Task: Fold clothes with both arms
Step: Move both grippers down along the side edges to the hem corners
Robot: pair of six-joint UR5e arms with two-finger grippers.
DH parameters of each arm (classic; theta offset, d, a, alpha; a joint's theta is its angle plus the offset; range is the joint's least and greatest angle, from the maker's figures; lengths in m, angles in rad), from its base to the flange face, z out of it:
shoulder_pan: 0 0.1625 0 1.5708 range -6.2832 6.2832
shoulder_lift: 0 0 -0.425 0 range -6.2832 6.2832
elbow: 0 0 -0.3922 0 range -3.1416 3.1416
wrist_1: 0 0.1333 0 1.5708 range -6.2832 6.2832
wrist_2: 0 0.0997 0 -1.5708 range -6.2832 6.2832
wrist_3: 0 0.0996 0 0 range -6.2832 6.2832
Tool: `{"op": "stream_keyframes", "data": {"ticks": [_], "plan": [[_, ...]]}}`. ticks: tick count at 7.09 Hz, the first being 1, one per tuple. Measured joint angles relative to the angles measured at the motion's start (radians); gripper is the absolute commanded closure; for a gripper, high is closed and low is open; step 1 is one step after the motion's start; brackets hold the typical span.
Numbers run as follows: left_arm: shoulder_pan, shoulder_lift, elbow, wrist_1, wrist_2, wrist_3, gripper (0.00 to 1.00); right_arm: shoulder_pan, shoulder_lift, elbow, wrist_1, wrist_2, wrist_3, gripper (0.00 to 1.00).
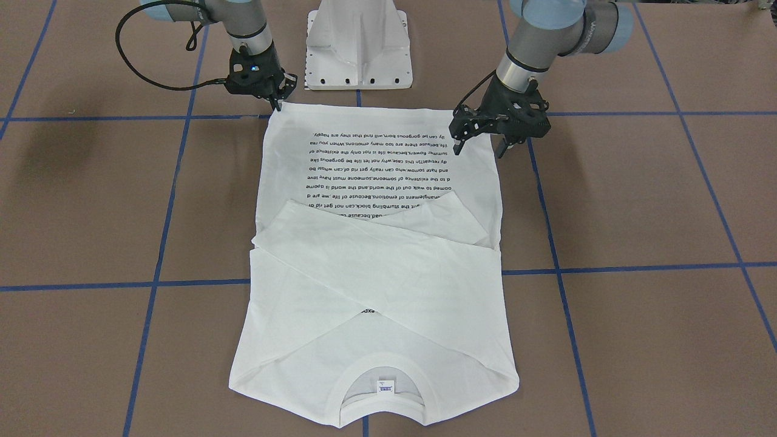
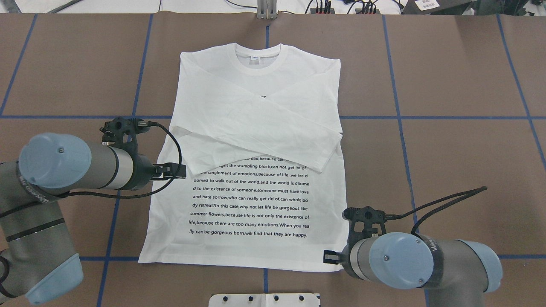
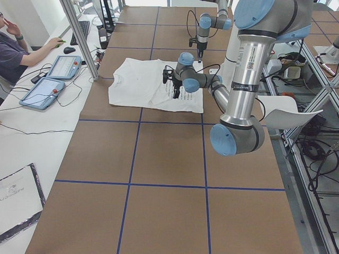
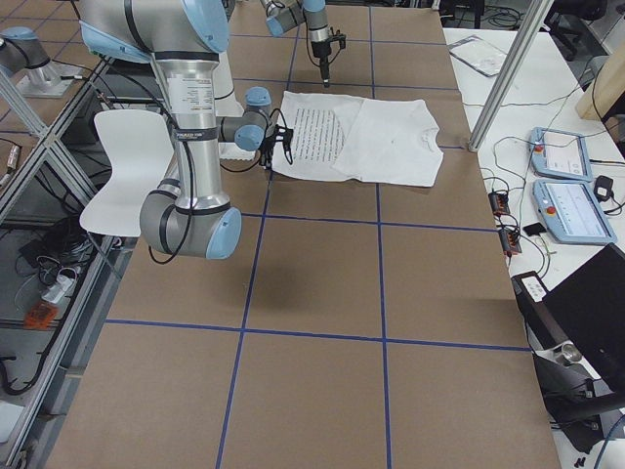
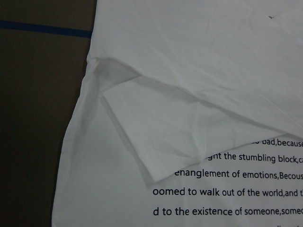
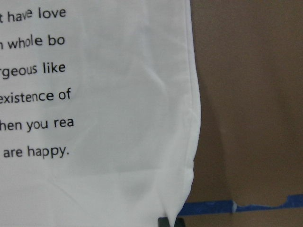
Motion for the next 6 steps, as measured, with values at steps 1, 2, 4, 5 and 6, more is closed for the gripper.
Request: {"op": "stream_keyframes", "data": {"ticks": [1,2,4,5,6], "plan": [[0.009,0.049,-0.002,-0.025,0.000,-0.024,0.01,0.005,0.014,0.001,0.001,-0.001,0.001,1.00],[0.027,0.094,-0.005,-0.033,0.002,-0.038,0.01,0.007,0.022,0.001,0.001,-0.003,0.002,1.00],[0.109,0.153,-0.010,-0.034,0.007,-0.095,0.04,0.014,0.032,0.000,0.000,-0.002,0.002,1.00],[0.154,0.161,-0.013,-0.032,0.009,-0.144,0.08,0.022,0.033,-0.001,0.000,0.001,0.002,1.00],[0.193,0.163,-0.017,-0.025,0.010,-0.192,0.14,0.030,0.033,0.000,0.000,0.005,0.000,1.00]]}}
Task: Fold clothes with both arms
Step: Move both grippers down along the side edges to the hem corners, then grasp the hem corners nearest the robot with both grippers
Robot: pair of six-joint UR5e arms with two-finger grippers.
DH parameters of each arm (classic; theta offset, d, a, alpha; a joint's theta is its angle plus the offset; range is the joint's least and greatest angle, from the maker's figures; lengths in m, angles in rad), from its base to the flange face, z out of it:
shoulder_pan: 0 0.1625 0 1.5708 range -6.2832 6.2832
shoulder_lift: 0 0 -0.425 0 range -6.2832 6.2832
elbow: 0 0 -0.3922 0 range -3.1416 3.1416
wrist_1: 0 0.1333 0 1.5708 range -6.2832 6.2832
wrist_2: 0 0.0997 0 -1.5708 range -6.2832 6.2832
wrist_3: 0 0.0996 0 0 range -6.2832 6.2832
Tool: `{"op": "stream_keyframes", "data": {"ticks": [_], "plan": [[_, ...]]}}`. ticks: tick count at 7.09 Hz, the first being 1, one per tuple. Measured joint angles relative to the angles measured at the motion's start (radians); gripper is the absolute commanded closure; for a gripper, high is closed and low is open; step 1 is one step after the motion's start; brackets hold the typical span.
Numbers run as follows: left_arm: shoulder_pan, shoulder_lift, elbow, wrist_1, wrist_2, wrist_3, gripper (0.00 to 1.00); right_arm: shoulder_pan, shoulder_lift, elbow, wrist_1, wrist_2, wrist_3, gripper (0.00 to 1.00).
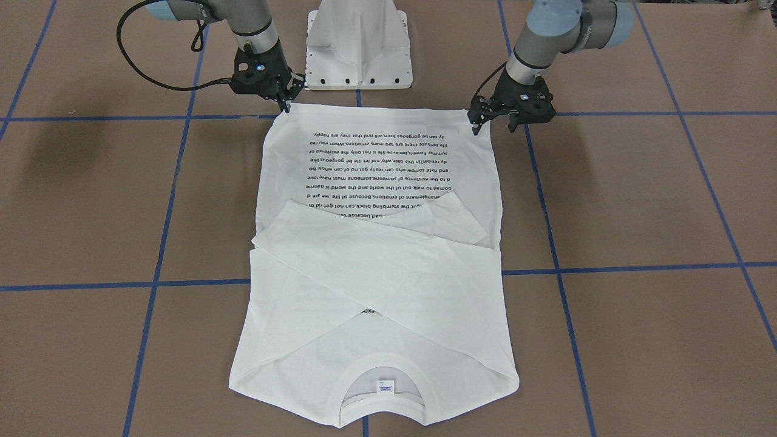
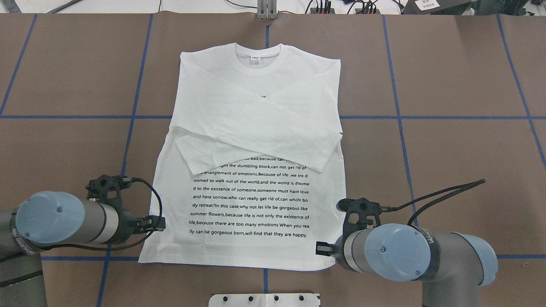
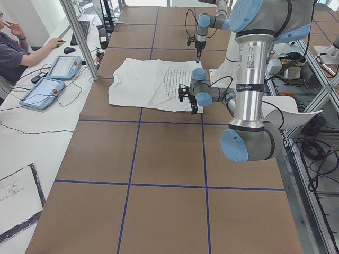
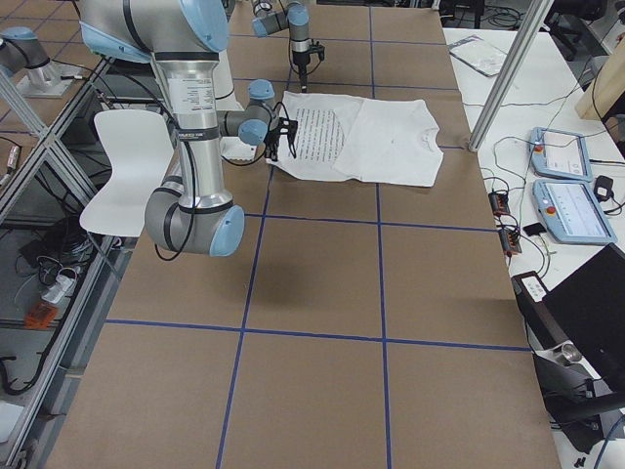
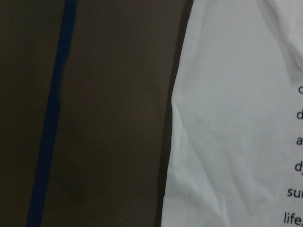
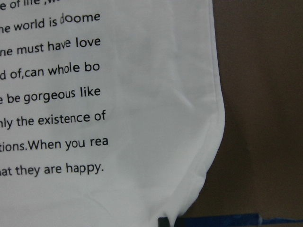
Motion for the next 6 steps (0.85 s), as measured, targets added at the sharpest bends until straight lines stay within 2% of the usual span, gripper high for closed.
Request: {"op": "stream_keyframes", "data": {"ticks": [3,6], "plan": [[0.041,-0.001,-0.011,0.036,0.001,-0.066,0.28,0.022,0.000,0.002,0.000,0.013,-0.009,1.00],[0.047,-0.003,-0.018,0.053,0.001,-0.076,0.32,0.027,0.000,0.001,0.000,0.014,-0.012,1.00]]}}
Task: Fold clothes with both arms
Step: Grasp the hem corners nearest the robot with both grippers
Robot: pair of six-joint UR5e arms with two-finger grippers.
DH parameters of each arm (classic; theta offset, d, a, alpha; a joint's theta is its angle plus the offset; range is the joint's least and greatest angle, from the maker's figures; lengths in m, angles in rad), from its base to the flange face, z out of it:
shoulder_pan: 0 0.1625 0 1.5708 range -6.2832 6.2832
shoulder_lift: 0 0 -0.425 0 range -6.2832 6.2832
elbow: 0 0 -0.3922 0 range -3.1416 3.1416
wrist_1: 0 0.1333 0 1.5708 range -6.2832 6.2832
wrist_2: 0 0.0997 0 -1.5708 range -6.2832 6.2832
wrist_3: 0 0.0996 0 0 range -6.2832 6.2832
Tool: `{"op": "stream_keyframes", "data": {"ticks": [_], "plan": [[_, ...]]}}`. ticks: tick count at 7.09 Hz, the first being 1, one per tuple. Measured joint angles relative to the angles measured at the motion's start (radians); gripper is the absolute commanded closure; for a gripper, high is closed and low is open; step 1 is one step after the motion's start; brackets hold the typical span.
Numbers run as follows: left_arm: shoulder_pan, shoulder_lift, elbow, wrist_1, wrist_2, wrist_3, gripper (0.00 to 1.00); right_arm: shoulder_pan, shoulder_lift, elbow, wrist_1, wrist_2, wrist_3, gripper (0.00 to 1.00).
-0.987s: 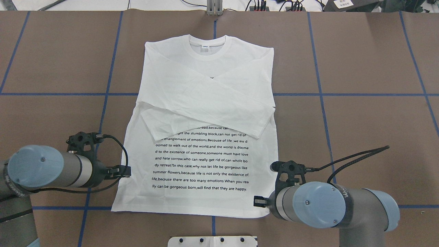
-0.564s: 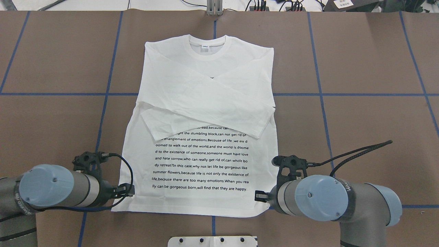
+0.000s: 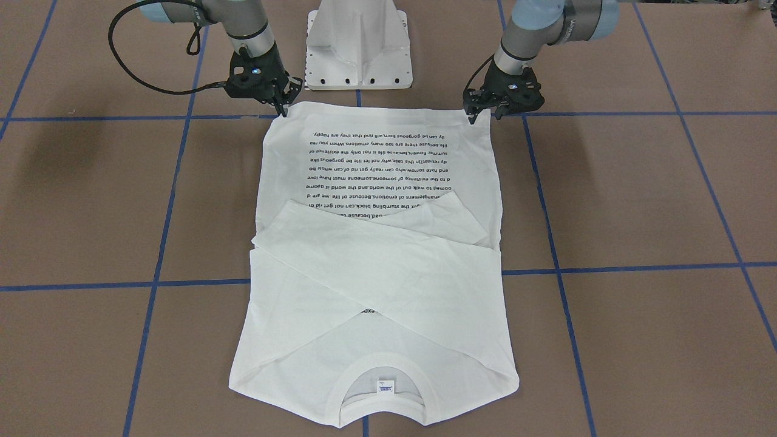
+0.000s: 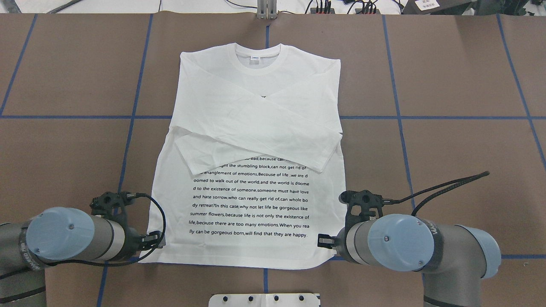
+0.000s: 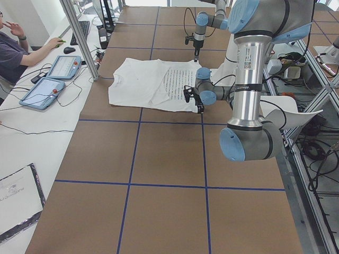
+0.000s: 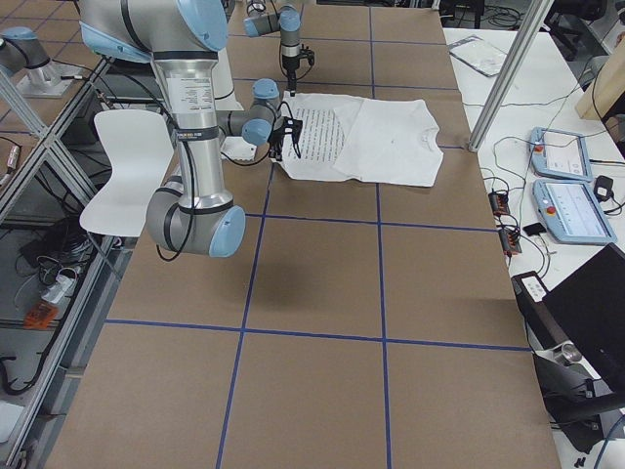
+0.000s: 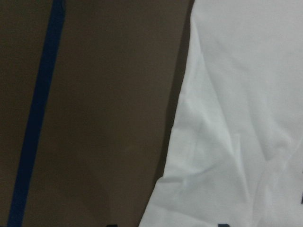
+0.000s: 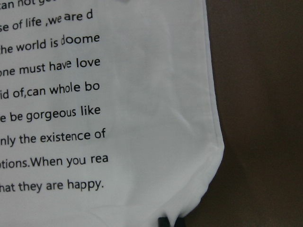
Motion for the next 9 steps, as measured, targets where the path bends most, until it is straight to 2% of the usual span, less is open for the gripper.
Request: {"op": "stream_keyframes", "data": {"ticks": [2,4,7,9], "plan": [[0.003,0.000,0.006,0.002,0.000,0.001,0.32,0.004,0.000,0.001,0.000,0.000,0.000,1.00],[0.010,0.001,0.012,0.003,0.000,0.001,0.41,0.005,0.001,0.003,0.000,0.001,0.000,1.00],[0.017,0.000,0.014,0.016,0.000,0.000,0.56,0.006,0.002,0.004,0.000,0.001,0.000,1.00],[0.018,-0.003,0.009,0.020,0.000,0.000,0.73,0.009,0.001,0.003,0.000,0.001,0.000,1.00]]}}
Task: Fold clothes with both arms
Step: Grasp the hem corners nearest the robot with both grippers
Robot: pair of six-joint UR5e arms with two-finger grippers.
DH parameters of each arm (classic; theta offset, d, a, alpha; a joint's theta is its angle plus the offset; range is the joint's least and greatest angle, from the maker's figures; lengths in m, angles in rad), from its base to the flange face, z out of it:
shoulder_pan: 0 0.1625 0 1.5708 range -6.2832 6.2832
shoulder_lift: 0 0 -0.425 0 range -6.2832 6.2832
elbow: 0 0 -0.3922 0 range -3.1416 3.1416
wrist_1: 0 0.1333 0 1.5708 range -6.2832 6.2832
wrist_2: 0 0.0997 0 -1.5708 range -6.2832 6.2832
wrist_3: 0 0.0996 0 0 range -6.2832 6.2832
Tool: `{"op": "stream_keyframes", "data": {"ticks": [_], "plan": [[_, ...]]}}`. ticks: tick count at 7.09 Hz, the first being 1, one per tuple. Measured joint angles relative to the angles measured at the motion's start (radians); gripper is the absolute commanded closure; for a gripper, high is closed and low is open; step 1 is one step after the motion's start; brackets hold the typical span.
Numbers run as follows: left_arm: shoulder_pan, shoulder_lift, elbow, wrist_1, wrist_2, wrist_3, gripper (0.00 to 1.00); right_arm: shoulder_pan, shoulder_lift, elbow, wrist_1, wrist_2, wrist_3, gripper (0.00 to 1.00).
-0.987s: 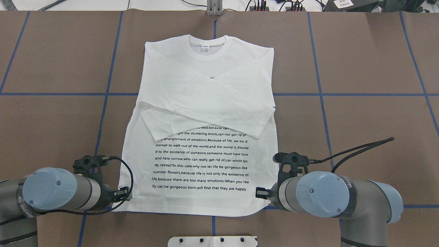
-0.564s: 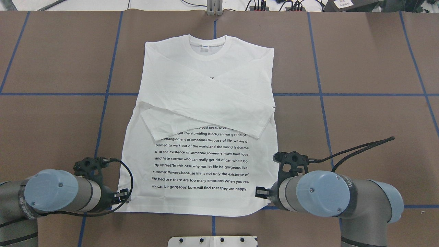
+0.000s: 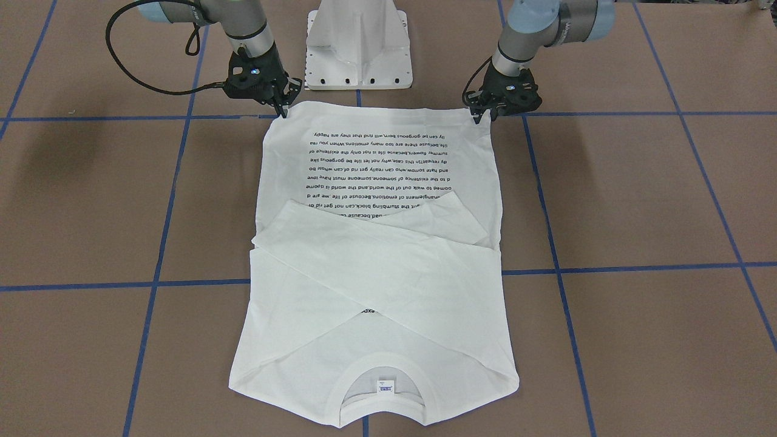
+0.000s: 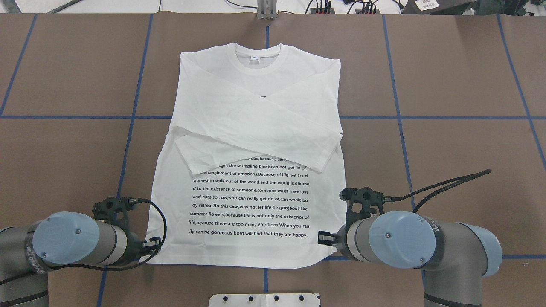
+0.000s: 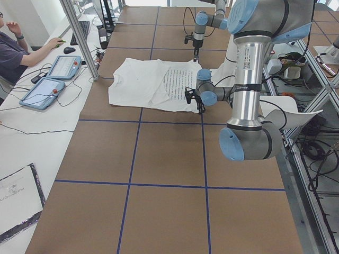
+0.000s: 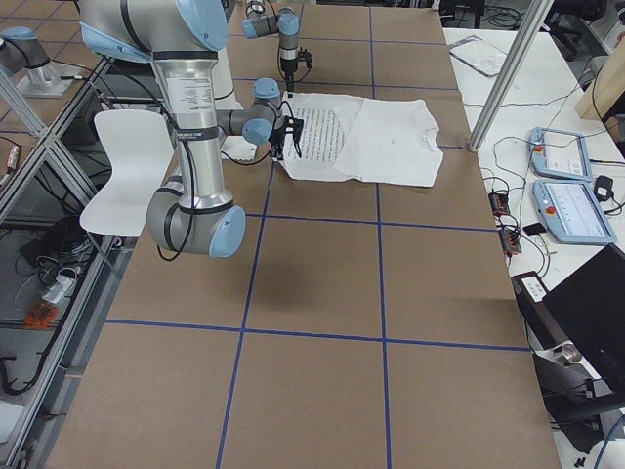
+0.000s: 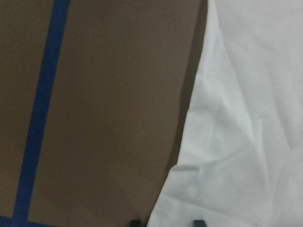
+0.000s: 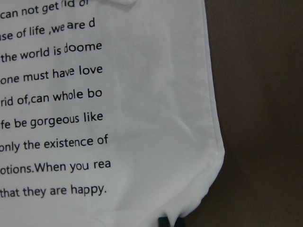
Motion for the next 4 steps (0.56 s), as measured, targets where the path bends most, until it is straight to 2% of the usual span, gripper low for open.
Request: {"op": "stream_keyframes", "data": {"ticks": [1,2,4], "plan": [[0.000,-0.005,-0.005,0.010,-0.001,0.000,0.83,0.002,-0.001,0.000,0.000,0.000,0.000,1.00],[0.000,-0.015,-0.009,0.025,-0.001,-0.005,1.00,0.003,-0.001,-0.001,0.000,0.000,0.000,1.00],[0.000,-0.027,-0.020,0.040,-0.001,-0.031,1.00,0.005,-0.002,-0.001,0.000,0.000,0.000,1.00]]}}
